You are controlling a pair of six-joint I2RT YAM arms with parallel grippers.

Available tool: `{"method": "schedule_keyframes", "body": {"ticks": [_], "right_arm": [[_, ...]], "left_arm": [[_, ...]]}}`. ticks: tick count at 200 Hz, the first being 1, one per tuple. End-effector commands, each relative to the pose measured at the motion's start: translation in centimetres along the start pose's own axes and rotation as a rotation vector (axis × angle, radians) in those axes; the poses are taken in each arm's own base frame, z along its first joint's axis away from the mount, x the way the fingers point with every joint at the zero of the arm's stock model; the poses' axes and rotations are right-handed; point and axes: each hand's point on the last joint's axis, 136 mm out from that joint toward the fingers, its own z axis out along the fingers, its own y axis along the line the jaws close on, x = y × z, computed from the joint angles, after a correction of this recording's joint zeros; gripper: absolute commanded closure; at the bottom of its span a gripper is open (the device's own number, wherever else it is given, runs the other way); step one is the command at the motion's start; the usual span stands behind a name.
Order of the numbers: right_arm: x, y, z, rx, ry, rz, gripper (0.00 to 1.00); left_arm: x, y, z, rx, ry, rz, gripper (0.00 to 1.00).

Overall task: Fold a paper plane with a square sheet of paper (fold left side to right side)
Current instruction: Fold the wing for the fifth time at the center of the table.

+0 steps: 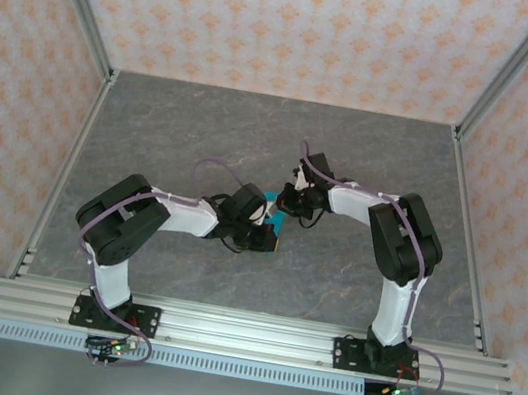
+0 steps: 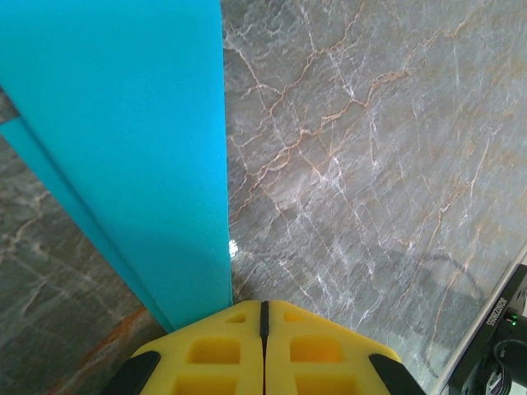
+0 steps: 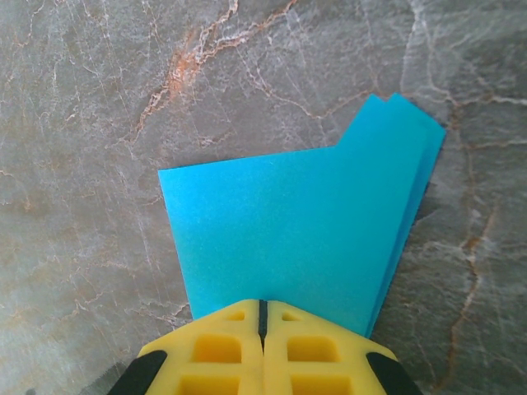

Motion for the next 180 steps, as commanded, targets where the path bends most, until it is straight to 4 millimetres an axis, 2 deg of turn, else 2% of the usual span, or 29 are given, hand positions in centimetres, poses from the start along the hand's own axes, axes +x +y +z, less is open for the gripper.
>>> {"method": "schedule_keyframes", "body": {"ticks": [1,180], "right_arm": [[2.4,-4.6,2.0,0.167,0.069,0.043,1.0],[2.4,-4.7,2.1,0.169,0.074,0.044,1.0]], "left_arm": [[4.5,1.3,0.3,-0.04,0.134,-0.038,0.94],[6.6,1.2,0.3,-0.049,0.163,-0.036,0.94]]}}
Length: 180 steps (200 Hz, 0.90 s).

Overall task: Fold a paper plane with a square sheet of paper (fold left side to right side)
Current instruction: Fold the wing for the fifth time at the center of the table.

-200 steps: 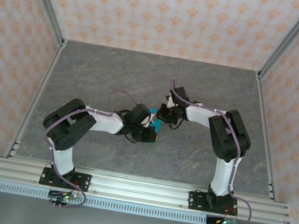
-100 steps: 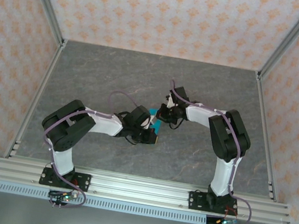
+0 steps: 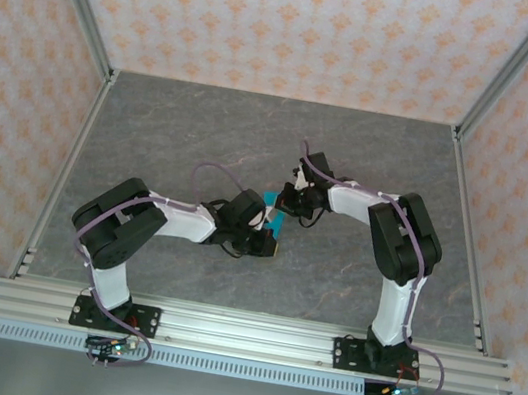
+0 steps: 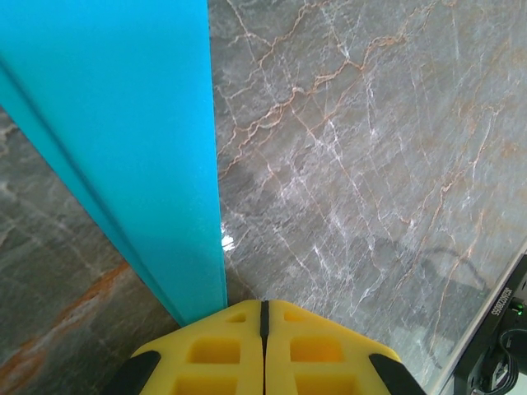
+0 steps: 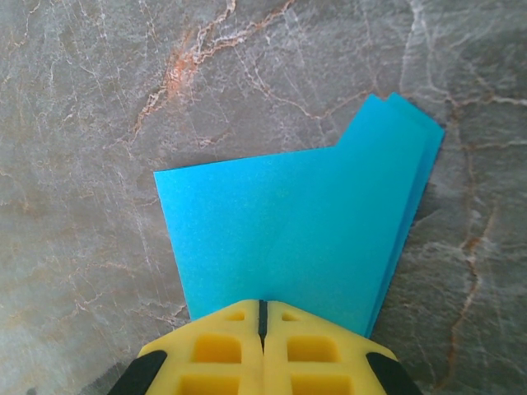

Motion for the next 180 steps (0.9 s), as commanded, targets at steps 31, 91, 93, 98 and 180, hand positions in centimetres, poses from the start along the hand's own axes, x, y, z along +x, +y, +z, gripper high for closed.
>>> {"method": "schedule_keyframes", "body": {"ticks": [31,91,93,98,180], "right_arm": [[2.4,-4.7,2.2,0.165,0.069,0.041,1.0],[2.4,-4.6,2.2,0.156,0.069,0.04,1.0],[2.3,-4.5,2.2,0.154,0.068,0.04,1.0],[2.2,-4.4,2.1,0.15,0.066,0.039,1.0],[-3.1,3.5,-5.2,0.026,-0.13,-0.105,0.85]], "left_arm": [[5.6,1.4,0.4,-0.051,0.166,-0.052,0.94],[5.3,0.6,-0.3,-0.022,0.142,-0.049,0.94],[5.2,0.4,-0.4,-0.018,0.139,-0.048,0.94],[5.0,0.0,-0.7,-0.006,0.131,-0.043,0.94],[-3.3,-1.7,-12.7,-0.199,-0.299,0.109,0.9]]}}
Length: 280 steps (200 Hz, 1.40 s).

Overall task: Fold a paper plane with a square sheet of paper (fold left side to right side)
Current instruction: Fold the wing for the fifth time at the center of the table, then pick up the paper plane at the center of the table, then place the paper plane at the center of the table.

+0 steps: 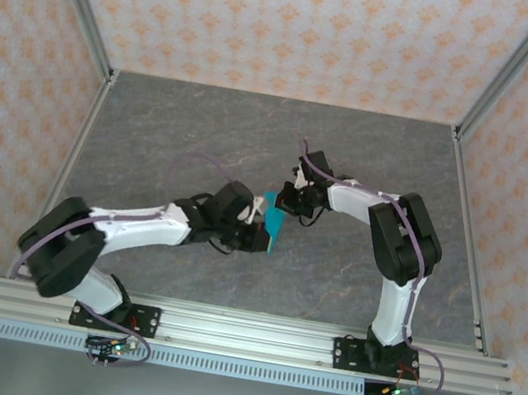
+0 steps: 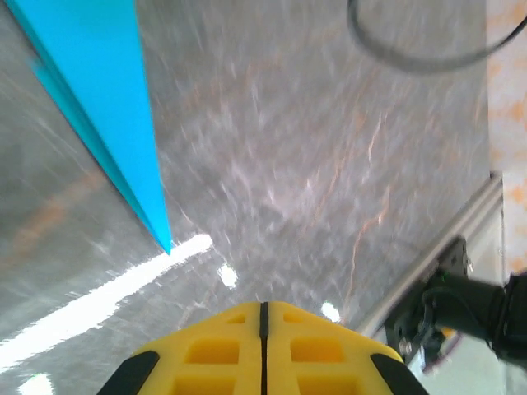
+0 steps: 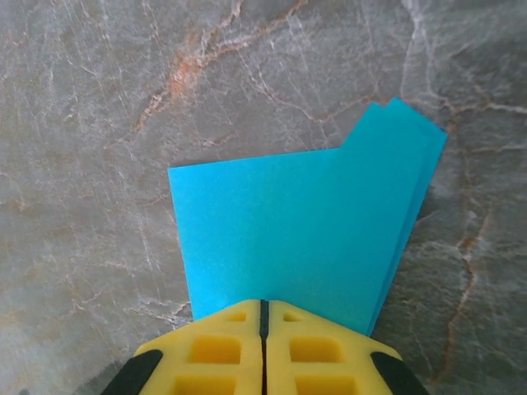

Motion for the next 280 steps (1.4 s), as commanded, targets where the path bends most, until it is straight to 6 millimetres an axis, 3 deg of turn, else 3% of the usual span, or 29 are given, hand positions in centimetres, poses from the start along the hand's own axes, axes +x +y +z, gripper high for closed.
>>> {"method": "schedule_keyframes", "body": {"ticks": [1,39,54,77,117,161,177,190,213,235,255,280], "right_arm": [[-2.8,2.9,-4.6,0.01,-0.125,-0.086,0.84],[-3.5,3.9,-9.2,0.041,-0.238,-0.111,0.73],[-2.7,3.1,-10.4,0.108,-0.254,-0.089,0.7],[-0.6,1.9,-11.5,0.266,-0.282,-0.085,0.53],[3.0,1.7,-8.3,0.48,-0.218,-0.168,0.41],[3.8,1.6,-4.5,0.662,-0.168,-0.268,0.38],[3.7,1.2,-3.7,0.699,-0.156,-0.286,0.42],[3.7,1.1,-3.3,0.708,-0.149,-0.289,0.51],[3.8,1.3,-3.6,0.7,-0.146,-0.296,0.76],[3.5,2.5,-5.3,0.655,-0.185,-0.309,1.0],[3.5,4.3,-7.1,0.559,-0.22,-0.33,1.0],[4.6,6.3,-7.9,0.345,-0.218,-0.303,1.0]], "left_arm": [[-2.9,2.3,-4.2,-0.219,-0.163,0.074,0.89],[-6.1,3.6,-10.3,-0.399,-0.416,0.12,0.79],[-6.9,4.1,-12.1,-0.438,-0.501,0.105,0.72],[-7.5,5.1,-14.1,-0.498,-0.601,0.083,0.66],[-7.8,6.3,-15.7,-0.549,-0.69,0.036,0.57],[-7.5,6.7,-16.1,-0.561,-0.7,0.031,0.52],[-7.3,6.9,-16.3,-0.566,-0.702,0.033,0.51],[-7.3,6.9,-16.5,-0.569,-0.706,0.034,0.5],[-7.3,7.0,-16.7,-0.577,-0.709,0.034,0.5],[-7.4,7.0,-16.7,-0.58,-0.711,0.035,0.49],[-7.5,6.9,-16.8,-0.581,-0.713,0.038,0.49],[-7.5,6.8,-17.0,-0.585,-0.715,0.041,0.49]]}}
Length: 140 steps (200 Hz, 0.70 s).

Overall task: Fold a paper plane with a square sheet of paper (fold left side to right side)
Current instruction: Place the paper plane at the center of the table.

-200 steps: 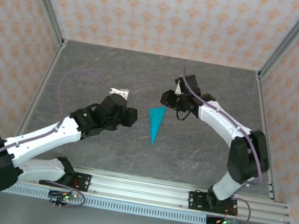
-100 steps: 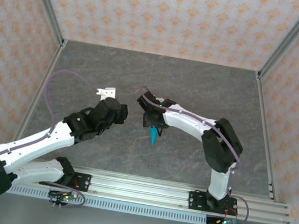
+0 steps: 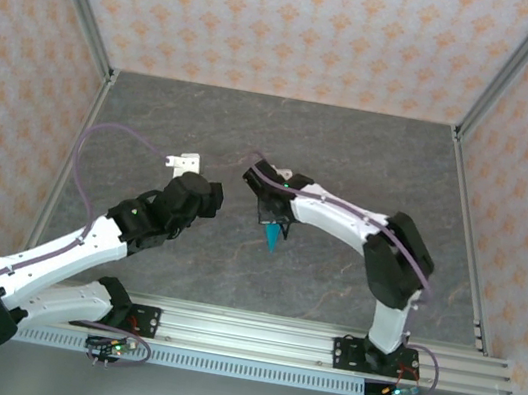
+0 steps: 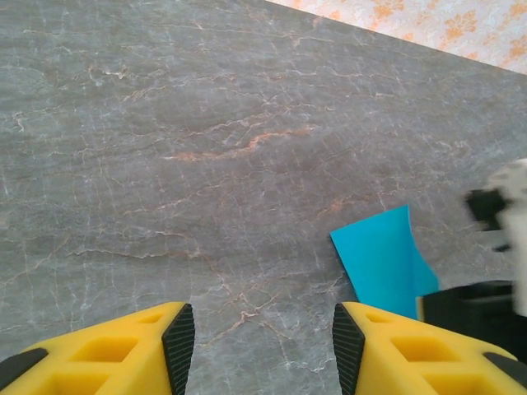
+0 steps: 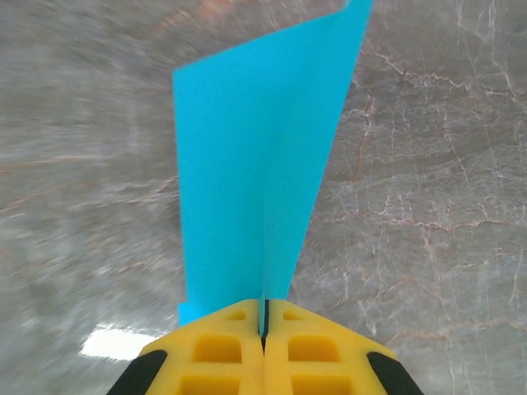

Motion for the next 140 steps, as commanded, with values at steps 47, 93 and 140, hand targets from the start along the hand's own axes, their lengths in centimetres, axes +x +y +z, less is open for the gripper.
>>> {"method": "schedule_keyframes", "body": {"ticks": [47,93,140], "right_arm": [[1.7,0.3,1.4,-0.492,0.045,0.271,1.0],[2.8,-4.3,3.6,-0.411,0.059,0.342,0.85],[2.7,-9.1,0.6,-0.148,0.039,0.243,0.68]], "left_arm": [[-0.5,1.1,-0.5,-0.053,-0.026,0.006,0.49],[-0.5,0.9,-0.4,-0.046,-0.02,0.006,0.48],[-0.4,0.8,-0.1,-0.047,-0.02,0.01,0.47]]}}
